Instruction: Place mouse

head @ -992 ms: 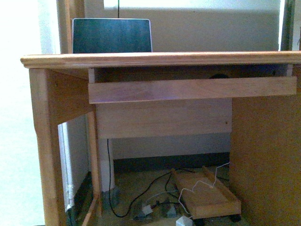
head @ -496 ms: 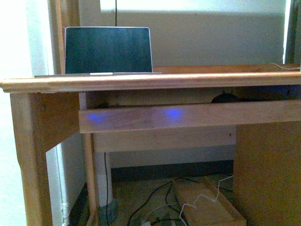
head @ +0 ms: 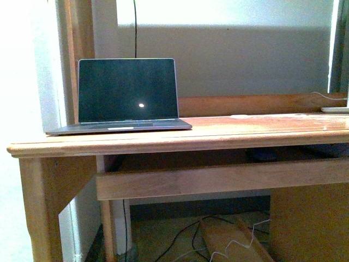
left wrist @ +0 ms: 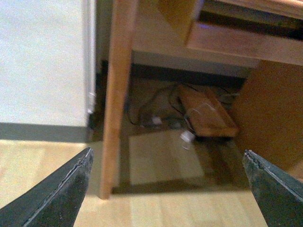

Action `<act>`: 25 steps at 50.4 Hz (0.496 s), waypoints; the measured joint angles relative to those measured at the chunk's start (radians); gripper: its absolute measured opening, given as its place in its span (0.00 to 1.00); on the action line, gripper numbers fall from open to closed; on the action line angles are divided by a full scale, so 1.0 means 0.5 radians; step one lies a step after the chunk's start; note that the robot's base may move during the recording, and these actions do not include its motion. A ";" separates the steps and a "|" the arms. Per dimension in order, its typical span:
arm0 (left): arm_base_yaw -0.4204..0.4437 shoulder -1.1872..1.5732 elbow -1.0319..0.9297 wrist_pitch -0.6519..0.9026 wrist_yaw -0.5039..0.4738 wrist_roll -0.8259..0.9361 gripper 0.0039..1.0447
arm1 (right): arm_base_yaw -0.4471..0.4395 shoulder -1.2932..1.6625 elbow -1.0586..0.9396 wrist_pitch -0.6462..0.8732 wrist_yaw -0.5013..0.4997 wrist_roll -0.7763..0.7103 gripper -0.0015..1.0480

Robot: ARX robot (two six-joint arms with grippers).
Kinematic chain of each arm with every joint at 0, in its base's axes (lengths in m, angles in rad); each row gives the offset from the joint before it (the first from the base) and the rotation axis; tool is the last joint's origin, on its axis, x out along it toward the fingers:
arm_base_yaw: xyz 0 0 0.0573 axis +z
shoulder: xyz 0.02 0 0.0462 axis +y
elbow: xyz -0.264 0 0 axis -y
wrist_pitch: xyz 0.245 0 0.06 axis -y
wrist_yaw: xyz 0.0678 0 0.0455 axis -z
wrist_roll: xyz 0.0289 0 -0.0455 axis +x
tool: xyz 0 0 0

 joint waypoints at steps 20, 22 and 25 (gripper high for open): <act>-0.211 2.200 0.346 1.827 -0.311 1.479 0.93 | -0.001 0.000 0.000 0.000 0.000 0.000 0.93; -0.227 2.367 0.397 1.939 -0.274 1.723 0.93 | 0.000 0.000 0.000 0.000 0.000 0.000 0.93; -0.251 2.608 0.490 2.055 -0.214 2.063 0.93 | -0.001 0.000 0.000 0.000 0.001 0.000 0.93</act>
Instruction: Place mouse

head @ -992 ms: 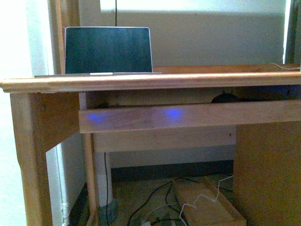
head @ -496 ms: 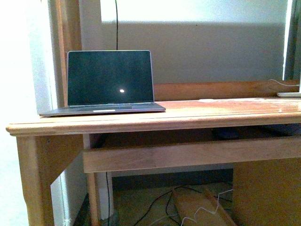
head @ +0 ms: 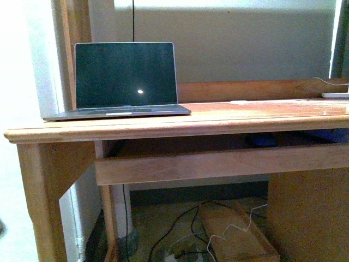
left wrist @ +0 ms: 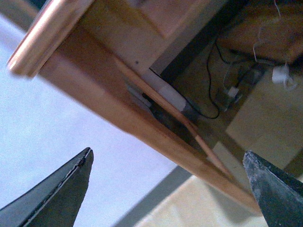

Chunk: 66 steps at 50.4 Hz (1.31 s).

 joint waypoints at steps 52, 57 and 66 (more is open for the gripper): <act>-0.001 1.080 1.486 -0.362 0.646 1.225 0.93 | 0.000 0.000 0.000 0.000 0.000 0.000 0.93; -0.008 1.181 1.589 -0.322 0.649 1.143 0.93 | 0.000 0.000 0.000 0.000 0.000 0.000 0.93; -0.047 1.340 1.726 -0.270 0.710 1.082 0.93 | 0.000 0.000 0.000 0.000 0.000 0.000 0.93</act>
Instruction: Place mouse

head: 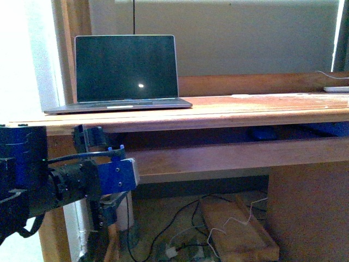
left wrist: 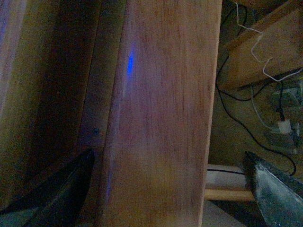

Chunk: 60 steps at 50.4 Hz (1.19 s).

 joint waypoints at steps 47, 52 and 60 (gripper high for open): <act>-0.359 -1.102 -0.901 -0.641 0.095 -1.946 0.93 | 0.000 0.000 0.000 0.000 0.000 0.000 0.93; -0.401 -1.257 -1.102 -0.369 -0.128 -2.310 0.89 | 0.000 0.000 0.000 0.000 0.001 0.000 0.93; -0.471 -1.540 -1.442 -0.047 -0.945 -2.416 0.85 | 0.000 0.000 0.000 0.000 0.001 0.000 0.93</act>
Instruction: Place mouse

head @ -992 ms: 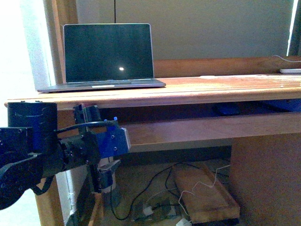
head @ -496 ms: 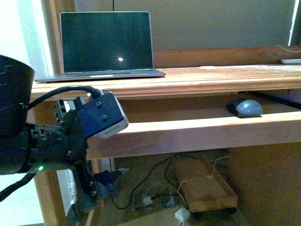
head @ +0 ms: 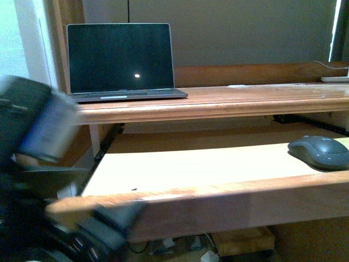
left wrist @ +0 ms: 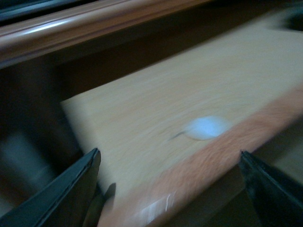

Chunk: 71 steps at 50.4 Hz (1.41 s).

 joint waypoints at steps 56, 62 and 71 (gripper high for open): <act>0.761 -1.655 -0.852 -0.623 0.094 -0.379 0.02 | 0.432 3.224 2.522 -0.476 0.629 -0.089 0.93; 0.761 -1.788 -0.852 -0.746 0.095 -0.379 0.02 | 0.417 3.295 2.600 -0.597 0.684 -0.087 0.93; 0.761 -1.933 -0.852 -0.889 0.095 -0.379 0.02 | 0.406 3.342 2.612 -0.642 0.681 -0.034 0.93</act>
